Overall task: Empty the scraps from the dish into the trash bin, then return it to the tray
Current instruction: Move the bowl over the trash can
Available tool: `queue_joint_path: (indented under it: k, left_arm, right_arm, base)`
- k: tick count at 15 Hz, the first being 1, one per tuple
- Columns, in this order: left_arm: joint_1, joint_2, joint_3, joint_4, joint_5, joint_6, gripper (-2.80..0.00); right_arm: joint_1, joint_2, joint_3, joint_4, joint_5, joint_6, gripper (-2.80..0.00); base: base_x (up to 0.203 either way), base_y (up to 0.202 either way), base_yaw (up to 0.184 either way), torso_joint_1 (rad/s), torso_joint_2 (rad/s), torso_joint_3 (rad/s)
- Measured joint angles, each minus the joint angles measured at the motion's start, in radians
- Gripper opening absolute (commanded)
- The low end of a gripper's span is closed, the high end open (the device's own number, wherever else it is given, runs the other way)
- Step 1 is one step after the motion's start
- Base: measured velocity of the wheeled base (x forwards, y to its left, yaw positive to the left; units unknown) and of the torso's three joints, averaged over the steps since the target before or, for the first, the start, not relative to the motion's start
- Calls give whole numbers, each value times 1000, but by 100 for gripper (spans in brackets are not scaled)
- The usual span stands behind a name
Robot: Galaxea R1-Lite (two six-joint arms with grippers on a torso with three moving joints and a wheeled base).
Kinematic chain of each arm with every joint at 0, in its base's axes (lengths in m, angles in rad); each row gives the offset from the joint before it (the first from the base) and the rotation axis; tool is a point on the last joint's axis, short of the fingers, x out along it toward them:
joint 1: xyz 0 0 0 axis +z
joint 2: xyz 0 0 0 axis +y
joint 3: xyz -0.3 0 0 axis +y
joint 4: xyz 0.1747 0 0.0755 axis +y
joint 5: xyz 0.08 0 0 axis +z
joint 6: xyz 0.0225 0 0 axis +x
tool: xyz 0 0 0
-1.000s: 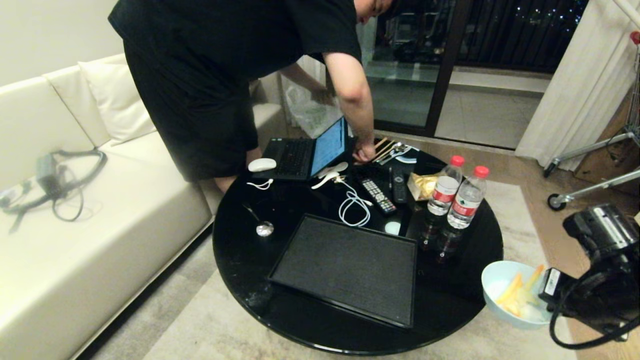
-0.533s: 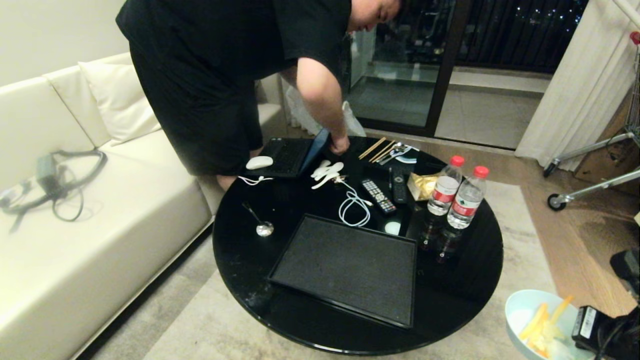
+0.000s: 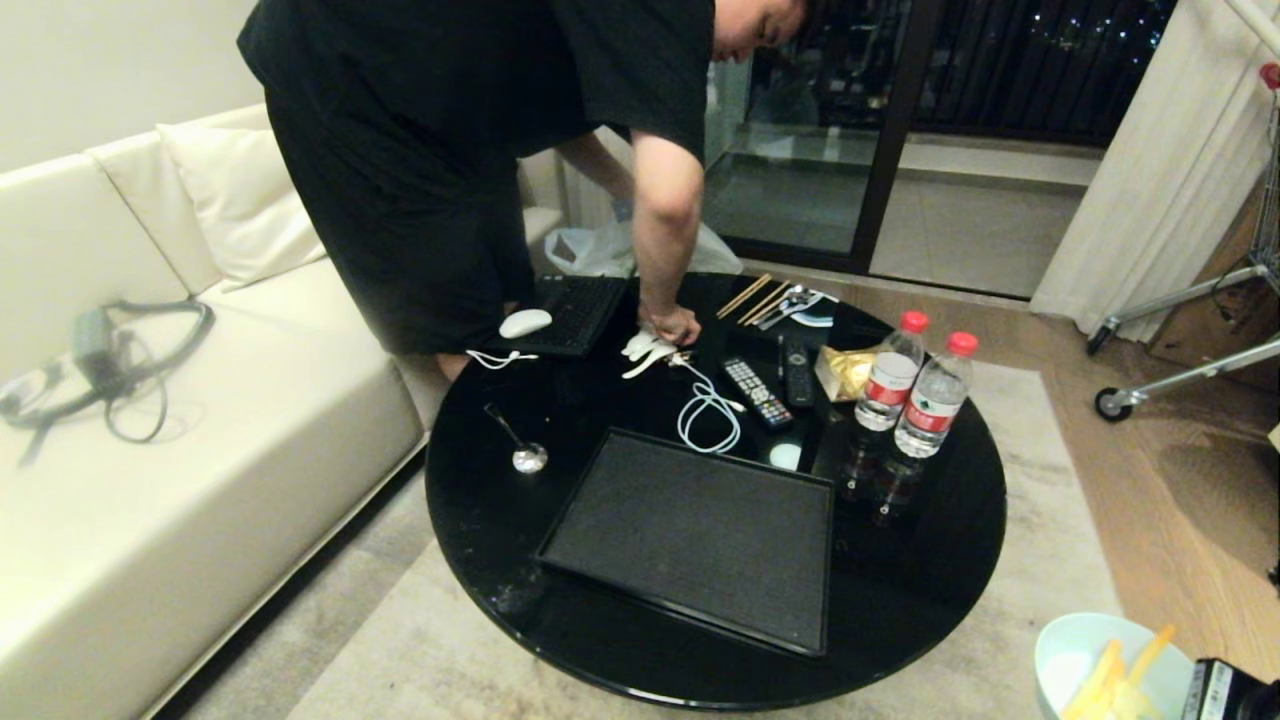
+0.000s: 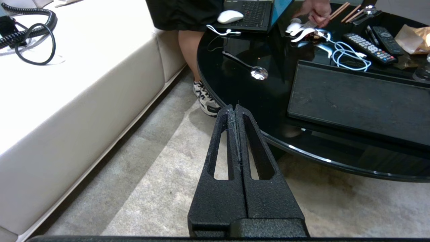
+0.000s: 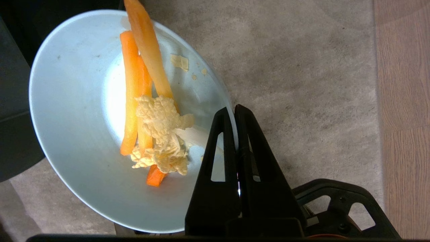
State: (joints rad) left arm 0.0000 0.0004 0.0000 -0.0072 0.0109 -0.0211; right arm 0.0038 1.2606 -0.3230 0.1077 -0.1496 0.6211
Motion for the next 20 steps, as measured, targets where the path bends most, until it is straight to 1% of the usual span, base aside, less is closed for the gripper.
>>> queue_joint_path:
  k: [6,10,14,20]
  left_arm:
    - [0,0,0,0,0,0,-280]
    - [0,0,0,0,0,0,-280]
    - [0,0,0,0,0,0,-280]
    - [0,0,0,0,0,-1,-280]
  right_arm:
    - [0,-41,20,5,17,-3,-280]
    - [0,-54,22,7,18,-31,-280]
    - [0,-65,23,12,19,-35,-280]
    - [0,-59,33,1,53,-36,-280]
  base:
    - [0,0,0,0,0,0]
    - [0,0,0,0,0,0]
    - [0,0,0,0,0,0]
    - [0,0,0,0,0,0]
